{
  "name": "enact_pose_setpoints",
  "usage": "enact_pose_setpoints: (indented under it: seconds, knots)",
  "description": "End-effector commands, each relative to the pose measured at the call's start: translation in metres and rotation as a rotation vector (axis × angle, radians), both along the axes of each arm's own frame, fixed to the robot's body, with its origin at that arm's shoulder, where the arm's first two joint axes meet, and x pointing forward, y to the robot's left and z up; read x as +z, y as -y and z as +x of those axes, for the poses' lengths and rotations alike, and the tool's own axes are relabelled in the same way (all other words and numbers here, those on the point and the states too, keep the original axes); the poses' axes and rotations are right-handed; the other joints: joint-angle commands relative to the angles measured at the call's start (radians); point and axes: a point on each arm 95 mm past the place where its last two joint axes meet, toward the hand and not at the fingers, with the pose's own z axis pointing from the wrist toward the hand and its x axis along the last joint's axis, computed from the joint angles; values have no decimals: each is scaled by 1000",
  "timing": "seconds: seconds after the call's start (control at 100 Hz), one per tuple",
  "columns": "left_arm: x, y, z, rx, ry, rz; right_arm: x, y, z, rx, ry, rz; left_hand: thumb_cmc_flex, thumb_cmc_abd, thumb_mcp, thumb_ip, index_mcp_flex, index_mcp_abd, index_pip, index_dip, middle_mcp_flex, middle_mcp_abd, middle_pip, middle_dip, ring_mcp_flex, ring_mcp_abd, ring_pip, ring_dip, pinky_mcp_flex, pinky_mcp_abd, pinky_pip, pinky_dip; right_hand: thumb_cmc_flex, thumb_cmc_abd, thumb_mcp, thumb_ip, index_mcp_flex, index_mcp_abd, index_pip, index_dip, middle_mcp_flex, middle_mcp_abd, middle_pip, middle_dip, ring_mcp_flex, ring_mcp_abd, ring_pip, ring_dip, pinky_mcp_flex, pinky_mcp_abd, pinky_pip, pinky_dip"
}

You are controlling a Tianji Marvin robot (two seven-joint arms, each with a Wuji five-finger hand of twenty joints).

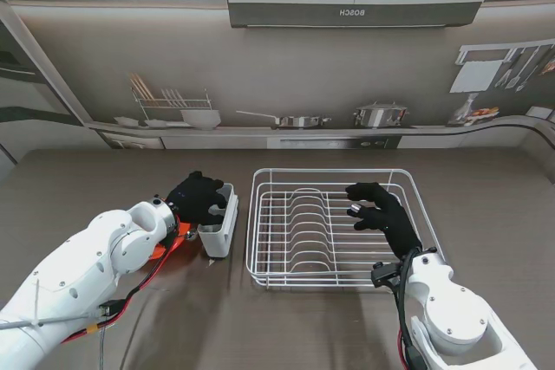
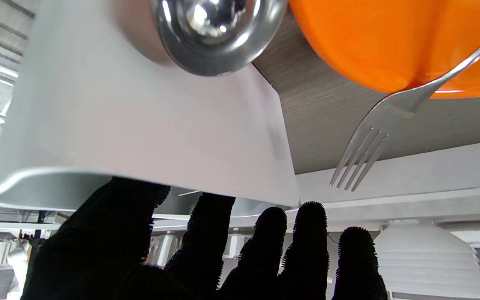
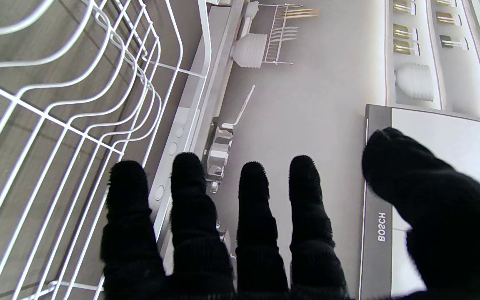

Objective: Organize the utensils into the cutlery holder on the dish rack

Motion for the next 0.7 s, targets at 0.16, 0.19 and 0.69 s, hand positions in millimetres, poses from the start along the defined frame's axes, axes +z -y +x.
enact_pose_setpoints:
  seconds: [0.16,0.19,0.69]
  knots:
    - [-7,1,1,-3,-24,-4,-2,-3,-1,9,-12,10,73,-86,31,-66,77,-59,117,115,31,-12,36,2,-4,-9,1,-2,3,-12,-24,-13,-23,13,-17,-6,11,1,-9,-11,23,-11,-9,0,19,-19,-10,1,1,7,-21,30]
    - [-7,1,2,-4,-22,-5,-2,-3,-1,9,-12,11,89,-99,26,-69,89,-69,136,126,39,-13,39,4,0,-9,4,-1,6,-10,-23,-13,-23,14,-17,-6,12,2,-9,-11,23,-11,-8,0,21,-19,-9,2,1,7,-21,31]
    - [-11,3,3,-27,34,-28,-2,-3,0,-2,-22,26,179,-141,37,-74,175,-157,548,52,165,-50,159,185,64,-5,134,81,34,-11,90,17,-24,28,-17,-6,8,11,-8,-11,28,-9,-7,0,25,-16,-9,3,4,8,-22,33]
